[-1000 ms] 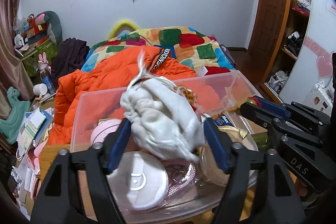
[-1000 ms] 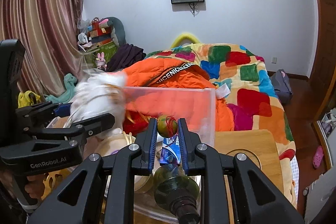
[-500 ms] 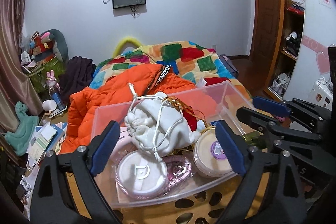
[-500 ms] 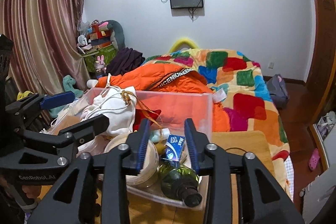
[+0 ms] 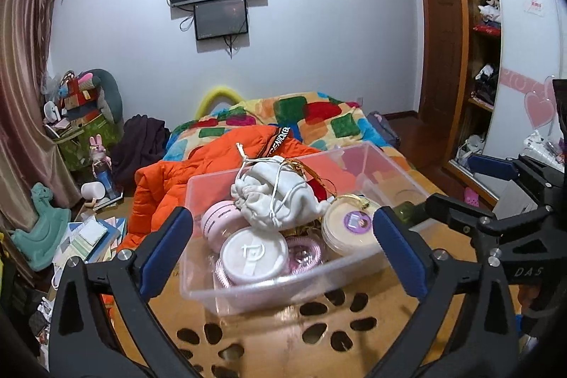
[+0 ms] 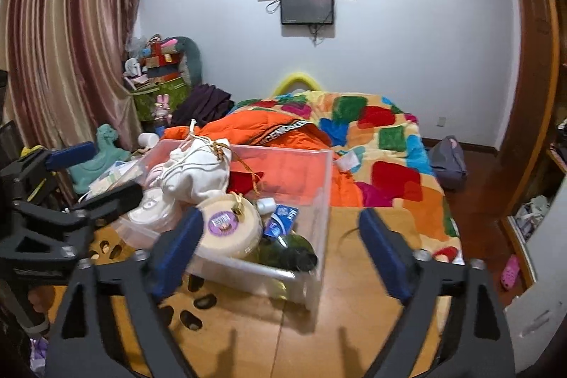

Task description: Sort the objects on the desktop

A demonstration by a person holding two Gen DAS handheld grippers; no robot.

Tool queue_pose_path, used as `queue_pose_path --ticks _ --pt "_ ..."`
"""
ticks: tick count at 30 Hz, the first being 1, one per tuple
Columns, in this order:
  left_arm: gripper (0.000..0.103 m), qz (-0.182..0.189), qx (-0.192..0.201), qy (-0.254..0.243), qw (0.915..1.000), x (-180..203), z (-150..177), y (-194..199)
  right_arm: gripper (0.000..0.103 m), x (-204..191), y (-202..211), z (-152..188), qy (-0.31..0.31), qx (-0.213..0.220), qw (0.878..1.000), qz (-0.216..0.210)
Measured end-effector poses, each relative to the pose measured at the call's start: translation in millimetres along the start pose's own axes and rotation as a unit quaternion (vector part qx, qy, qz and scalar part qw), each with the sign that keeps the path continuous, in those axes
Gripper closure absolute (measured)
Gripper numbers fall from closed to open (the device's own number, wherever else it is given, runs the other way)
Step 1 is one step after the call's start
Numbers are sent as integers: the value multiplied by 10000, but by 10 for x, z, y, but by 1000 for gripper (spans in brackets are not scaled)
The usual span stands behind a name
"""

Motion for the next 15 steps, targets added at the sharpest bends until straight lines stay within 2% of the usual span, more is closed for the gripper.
queue_pose_path --ticks 3,9,15 --pt "0 -1 -2 20 10000 -13 41 99 2 26 136 31 -49 70 9999 65" --pt "0 137 290 312 9990 -31 101 392 1 -19 374 113 -55 175 9998 99" --pt "0 -44 421 440 9981 23 199 634 1 -75 512 282 -209 149 9997 -16"
Point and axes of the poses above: each gripper's, at about its wrist camera, not at the fingertips, and y roughly against the way its jaws point, x to its right, z to its underside, the point moved 6 cm from there along -y, roughly the way its jaws point, and after that the axes turned 5 degrees about -y, right-handed, at the moved point
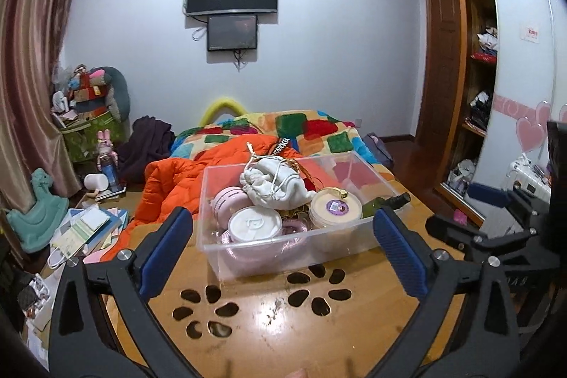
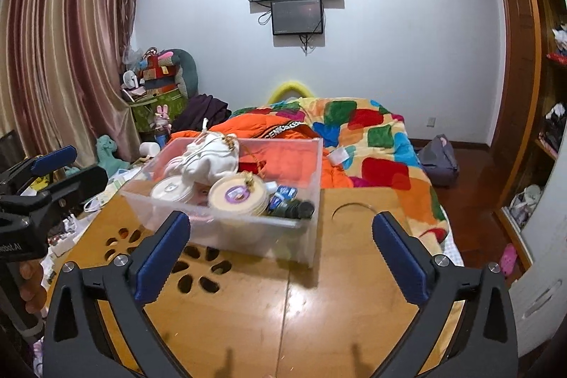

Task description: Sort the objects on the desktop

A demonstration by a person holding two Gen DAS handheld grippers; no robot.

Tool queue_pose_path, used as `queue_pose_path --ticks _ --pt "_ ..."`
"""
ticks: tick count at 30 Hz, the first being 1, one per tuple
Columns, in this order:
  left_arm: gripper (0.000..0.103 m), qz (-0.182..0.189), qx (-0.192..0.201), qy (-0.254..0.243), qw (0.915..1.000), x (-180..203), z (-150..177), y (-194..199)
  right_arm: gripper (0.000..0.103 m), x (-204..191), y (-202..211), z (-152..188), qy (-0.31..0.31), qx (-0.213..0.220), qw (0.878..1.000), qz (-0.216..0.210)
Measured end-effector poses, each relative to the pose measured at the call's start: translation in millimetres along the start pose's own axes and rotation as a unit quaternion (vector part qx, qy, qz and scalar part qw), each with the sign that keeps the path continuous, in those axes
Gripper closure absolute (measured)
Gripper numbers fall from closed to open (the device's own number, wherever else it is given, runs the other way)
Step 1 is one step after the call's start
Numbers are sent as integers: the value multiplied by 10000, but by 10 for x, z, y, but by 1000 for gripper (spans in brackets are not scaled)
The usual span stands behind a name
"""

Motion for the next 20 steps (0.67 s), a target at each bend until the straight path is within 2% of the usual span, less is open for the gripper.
queue_pose_path --ticks 3,13,17,20 --pt "0 -148 -92 114 9998 15 88 67 1 -31 77 60 55 24 10000 17" --pt "0 97 -315 241 9992 120 279 128 1 -25 309 132 34 158 9999 -7" --pt "0 175 -283 278 9991 164 292 145 1 -19 292 155 -12 112 9999 -25" --pt "0 16 -172 228 9996 177 277 155 1 -15 271 177 -7 88 10000 -18"
Point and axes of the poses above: each gripper's, at about its wrist camera, not at the fingertips, and y roughly against the way its jaws point, x to its right, z to its underside, the point moved 6 cm from there along -y, roughly the way its jaws point, and after that the axes turned 5 degrees about -y, right-handed, at the moved point
